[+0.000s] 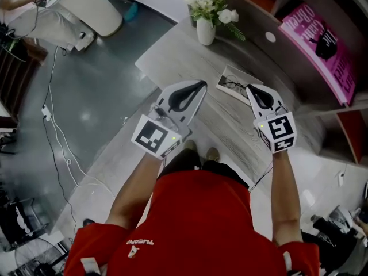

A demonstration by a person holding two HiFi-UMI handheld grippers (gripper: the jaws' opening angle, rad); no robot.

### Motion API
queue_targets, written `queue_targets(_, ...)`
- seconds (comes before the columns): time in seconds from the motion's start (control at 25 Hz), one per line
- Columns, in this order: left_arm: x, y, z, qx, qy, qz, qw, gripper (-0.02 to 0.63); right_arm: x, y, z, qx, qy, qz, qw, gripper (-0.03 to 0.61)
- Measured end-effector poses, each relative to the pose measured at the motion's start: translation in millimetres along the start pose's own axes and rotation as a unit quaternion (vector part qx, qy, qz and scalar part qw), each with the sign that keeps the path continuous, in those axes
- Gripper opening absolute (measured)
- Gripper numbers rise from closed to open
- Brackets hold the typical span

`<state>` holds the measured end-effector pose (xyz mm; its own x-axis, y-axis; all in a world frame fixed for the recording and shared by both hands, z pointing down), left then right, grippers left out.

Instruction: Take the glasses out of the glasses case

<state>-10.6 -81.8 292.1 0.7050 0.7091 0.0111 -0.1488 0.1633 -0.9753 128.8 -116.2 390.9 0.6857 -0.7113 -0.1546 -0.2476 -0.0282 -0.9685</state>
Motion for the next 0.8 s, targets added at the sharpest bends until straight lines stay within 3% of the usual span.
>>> queue_targets(0.44,-42,-32,-23,-0.009,-0.036,0.032,0.9988,0.011,11,-81,-51,-0.161,0.035,0.01,0.986,0.035)
queue_targets(0.8,-62,-53,-20,-0.028,-0.037,0.05,0.9977,0.009,13,-125,-69,-0.245,0.07,0.023,0.967,0.09)
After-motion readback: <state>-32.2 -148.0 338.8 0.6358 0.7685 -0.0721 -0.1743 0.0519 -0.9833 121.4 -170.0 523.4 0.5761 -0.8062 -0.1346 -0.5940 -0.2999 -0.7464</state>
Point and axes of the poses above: the fingertips, and each gripper's own axes: z backward along the fingers, x to its right, y out of its top, the point moved 2 cm from there along z, backward along the fingers, and after that the axes turned 10 degrees about x, right-handed, at the moved point
